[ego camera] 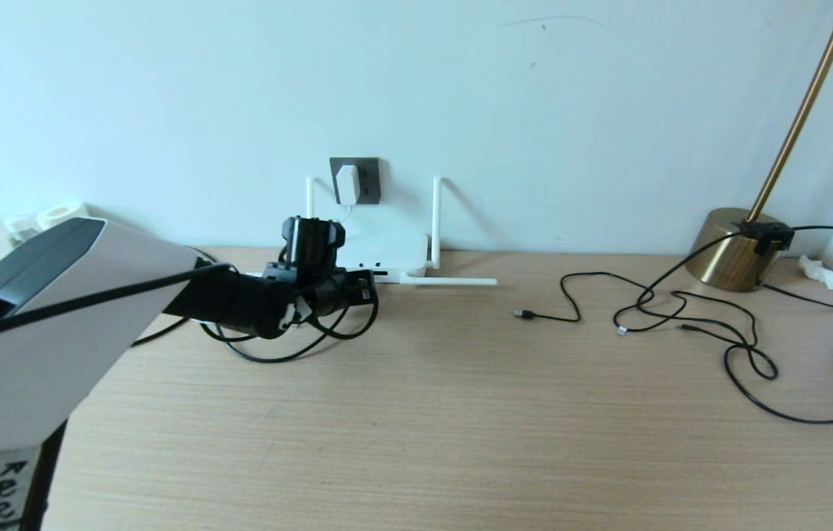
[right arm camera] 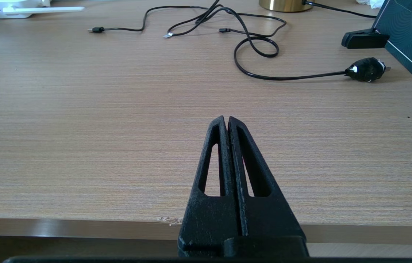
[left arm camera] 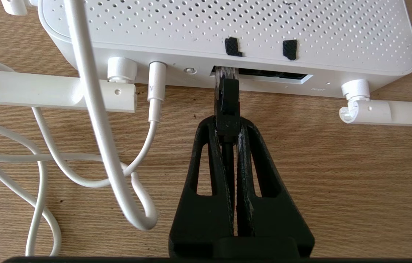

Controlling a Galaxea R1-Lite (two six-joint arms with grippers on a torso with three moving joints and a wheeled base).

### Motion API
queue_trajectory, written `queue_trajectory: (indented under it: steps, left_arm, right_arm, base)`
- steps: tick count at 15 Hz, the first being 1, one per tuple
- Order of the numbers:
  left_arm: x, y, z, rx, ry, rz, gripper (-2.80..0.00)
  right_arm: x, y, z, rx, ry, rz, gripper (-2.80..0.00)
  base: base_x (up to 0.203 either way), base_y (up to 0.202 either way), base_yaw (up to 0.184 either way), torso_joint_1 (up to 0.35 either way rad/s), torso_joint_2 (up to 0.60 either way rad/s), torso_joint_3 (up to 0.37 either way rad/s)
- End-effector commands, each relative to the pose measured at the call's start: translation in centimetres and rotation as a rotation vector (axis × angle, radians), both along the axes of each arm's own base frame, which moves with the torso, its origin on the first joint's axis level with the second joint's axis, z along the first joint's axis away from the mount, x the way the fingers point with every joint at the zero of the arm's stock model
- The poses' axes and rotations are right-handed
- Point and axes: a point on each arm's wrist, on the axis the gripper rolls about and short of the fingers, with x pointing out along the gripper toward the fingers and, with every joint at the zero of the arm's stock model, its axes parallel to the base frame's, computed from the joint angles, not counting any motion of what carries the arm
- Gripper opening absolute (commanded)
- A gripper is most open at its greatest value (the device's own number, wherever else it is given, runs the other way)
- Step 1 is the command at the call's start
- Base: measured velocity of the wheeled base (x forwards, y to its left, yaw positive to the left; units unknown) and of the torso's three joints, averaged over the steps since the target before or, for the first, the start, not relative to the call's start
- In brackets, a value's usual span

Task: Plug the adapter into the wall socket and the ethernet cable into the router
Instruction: Plug cable into router interface

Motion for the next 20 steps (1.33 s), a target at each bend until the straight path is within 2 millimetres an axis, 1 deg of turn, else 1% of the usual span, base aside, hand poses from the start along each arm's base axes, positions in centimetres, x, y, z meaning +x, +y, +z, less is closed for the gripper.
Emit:
queue_trajectory:
  steps: [1,5,9,16,20]
  left_arm:
    - [0.0,-0.1,0.1,-0.003,-0.006,-0.001,-2.8]
    - [0.0,-0.1,0.2,-0.004,-0.009,-0.001,-2.8]
    - [-0.2,-0.1,0.8,-0.003,-0.022,0.009,-2.8]
    - [-0.2,0.2,0.1,0.012,0.005,0.015,-2.8]
    - [-0.1,0.0,-0.2,0.014,0.011,0.012,-2.8]
  right_arm:
    - [0.1,0.0,-0.3,0.0,0.011,0.001,-2.8]
    - [0.1,0.0,-0.3,0.0,0.011,0.001,-2.8]
    - [0.1,0.0,-0.3,0.0,0.011,0.001,-2.8]
    - [0.1,0.0,-0.3,0.0,0.011,0.001,-2.8]
    - [0.1,0.0,-0.3,0.0,0.011,0.001,-2.8]
  base:
    - [0.0,0.0,0.0,0.0,0.0,0.0]
    - [0.0,0.0,0.0,0.0,0.0,0.0]
    - [0.0,0.0,0.0,0.0,0.0,0.0]
    - [0.0,0.0,0.0,0.0,0.0,0.0]
    - [0.0,0.0,0.0,0.0,0.0,0.0]
